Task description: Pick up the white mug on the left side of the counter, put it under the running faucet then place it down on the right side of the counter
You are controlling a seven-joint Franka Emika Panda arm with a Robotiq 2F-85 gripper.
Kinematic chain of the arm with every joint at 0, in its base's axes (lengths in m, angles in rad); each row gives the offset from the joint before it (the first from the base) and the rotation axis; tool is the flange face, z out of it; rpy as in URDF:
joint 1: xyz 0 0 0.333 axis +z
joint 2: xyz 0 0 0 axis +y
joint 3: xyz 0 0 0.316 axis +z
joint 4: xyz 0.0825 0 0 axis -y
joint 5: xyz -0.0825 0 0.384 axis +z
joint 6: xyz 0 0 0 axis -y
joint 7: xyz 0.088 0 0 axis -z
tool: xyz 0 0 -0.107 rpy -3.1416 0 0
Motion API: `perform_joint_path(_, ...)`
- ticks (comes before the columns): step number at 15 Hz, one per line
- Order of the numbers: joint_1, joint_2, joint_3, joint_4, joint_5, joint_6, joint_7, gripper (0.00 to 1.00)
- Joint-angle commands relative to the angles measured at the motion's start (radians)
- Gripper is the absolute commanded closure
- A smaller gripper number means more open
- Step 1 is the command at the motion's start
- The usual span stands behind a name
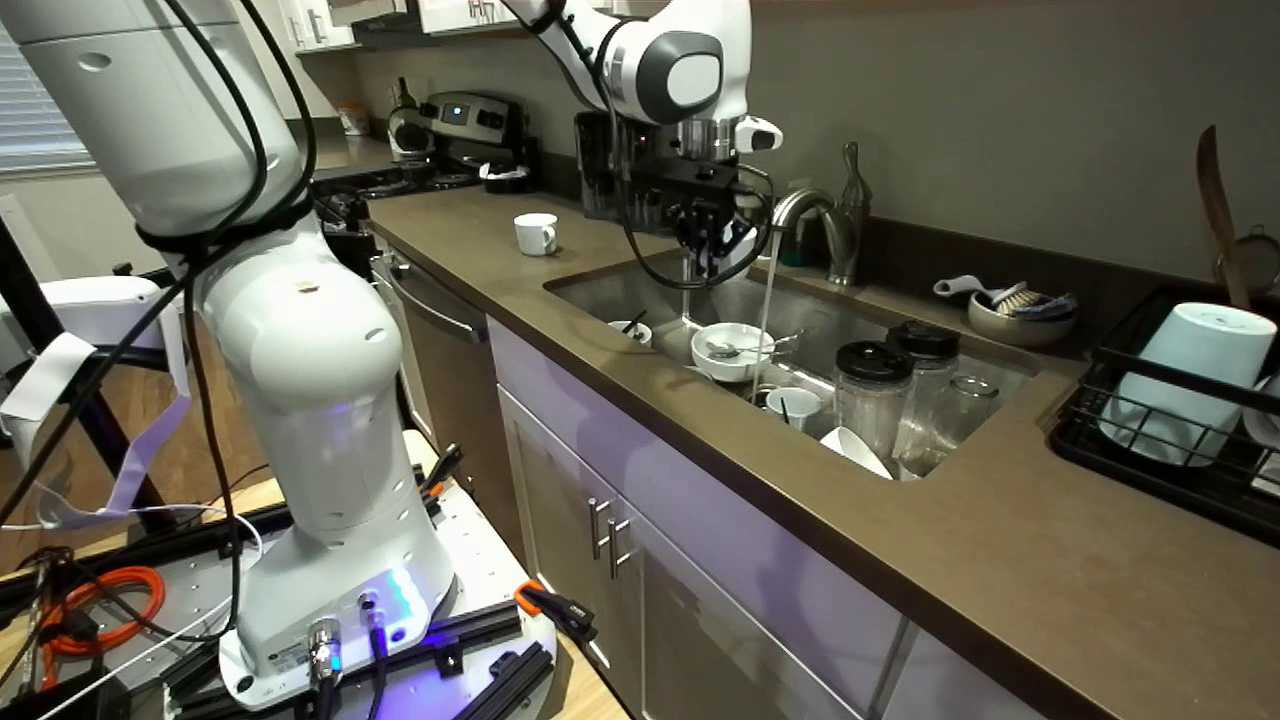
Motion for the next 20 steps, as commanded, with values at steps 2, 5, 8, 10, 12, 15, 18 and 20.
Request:
perform_joint_path(2, -0.013, 0.0, 0.013, 0.002, 0.002, -0.003, -0.001, 0.85)
perform_joint_path(5, -0.013, 0.0, 0.013, 0.002, 0.002, -0.003, -0.001, 0.85)
perform_joint_path(8, -0.014, 0.006, 0.013, 0.0, 0.004, 0.001, -0.001, 0.96)
perform_joint_path(10, -0.016, 0.015, 0.014, -0.003, -0.005, 0.008, 0.002, 0.96)
perform_joint_path(12, -0.017, 0.023, 0.013, 0.0, 0.003, 0.003, -0.001, 0.96)
perform_joint_path(15, -0.025, 0.045, 0.007, 0.014, 0.002, -0.009, -0.004, 0.96)
perform_joint_path(18, -0.038, 0.071, 0.0, 0.024, 0.011, -0.029, -0.012, 0.96)
perform_joint_path(20, -0.048, 0.092, -0.002, 0.035, 0.012, -0.039, -0.015, 0.96)
